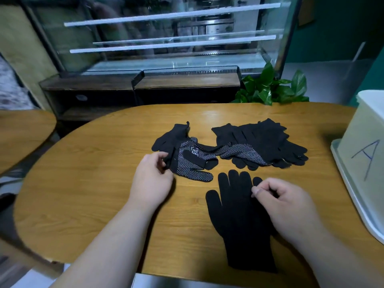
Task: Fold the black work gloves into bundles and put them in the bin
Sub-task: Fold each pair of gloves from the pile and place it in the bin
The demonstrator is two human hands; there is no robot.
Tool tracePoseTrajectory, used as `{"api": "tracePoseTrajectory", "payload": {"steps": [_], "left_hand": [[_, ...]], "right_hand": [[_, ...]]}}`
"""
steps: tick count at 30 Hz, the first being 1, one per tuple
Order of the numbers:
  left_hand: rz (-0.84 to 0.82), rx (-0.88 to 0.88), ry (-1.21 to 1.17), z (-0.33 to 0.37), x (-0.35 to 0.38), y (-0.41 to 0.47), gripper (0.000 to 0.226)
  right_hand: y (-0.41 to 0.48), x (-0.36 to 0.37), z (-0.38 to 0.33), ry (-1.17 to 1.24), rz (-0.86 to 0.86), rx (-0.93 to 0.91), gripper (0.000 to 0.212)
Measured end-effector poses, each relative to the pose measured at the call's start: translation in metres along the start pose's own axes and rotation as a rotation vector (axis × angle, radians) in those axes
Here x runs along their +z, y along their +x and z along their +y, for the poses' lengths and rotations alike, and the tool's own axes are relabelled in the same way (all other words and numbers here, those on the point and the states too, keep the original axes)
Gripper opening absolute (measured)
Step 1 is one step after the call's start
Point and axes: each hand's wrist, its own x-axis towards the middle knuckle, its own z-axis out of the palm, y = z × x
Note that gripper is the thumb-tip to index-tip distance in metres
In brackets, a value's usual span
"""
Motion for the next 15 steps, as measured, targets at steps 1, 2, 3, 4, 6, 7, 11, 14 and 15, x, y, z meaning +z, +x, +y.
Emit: {"api": "tracePoseTrajectory", "payload": {"steps": [1,2,3,4,6,7,11,14,15], "left_hand": [[0.021,-0.023,0.009,-0.002,-0.001,0.005,0.04],[0.043,-0.047,0.021,-0.004,-0.002,0.009,0.041],[0.057,-0.063,0.044,-0.006,-0.003,0.012,0.039],[0.052,-0.072,0.073,-0.008,-0.003,0.016,0.037],[-0.003,-0.079,0.148,-0.008,-0.001,0.021,0.03],[-0.037,-0.084,0.195,-0.008,0.0,0.023,0.028],[-0.073,-0.091,0.292,-0.007,0.006,0.029,0.029],[-0.034,-0.092,0.25,-0.01,0.005,0.031,0.013],[-0.031,-0.102,0.243,-0.011,0.005,0.031,0.014]], "right_hand": [[0.0,0.0,-0.001,0.01,-0.004,0.009,0.027],[0.001,0.0,-0.002,0.014,-0.008,0.018,0.027],[0.001,0.001,-0.003,0.015,-0.011,0.026,0.027],[0.001,0.001,-0.003,0.016,-0.013,0.034,0.026],[0.001,0.0,-0.005,0.025,-0.019,0.041,0.027],[0.001,0.0,-0.005,0.031,-0.019,0.042,0.027],[0.002,-0.001,-0.003,0.016,-0.019,0.048,0.027],[0.002,-0.001,-0.003,0.002,-0.027,0.044,0.027],[0.002,-0.001,-0.003,-0.007,-0.031,0.044,0.027]]}}
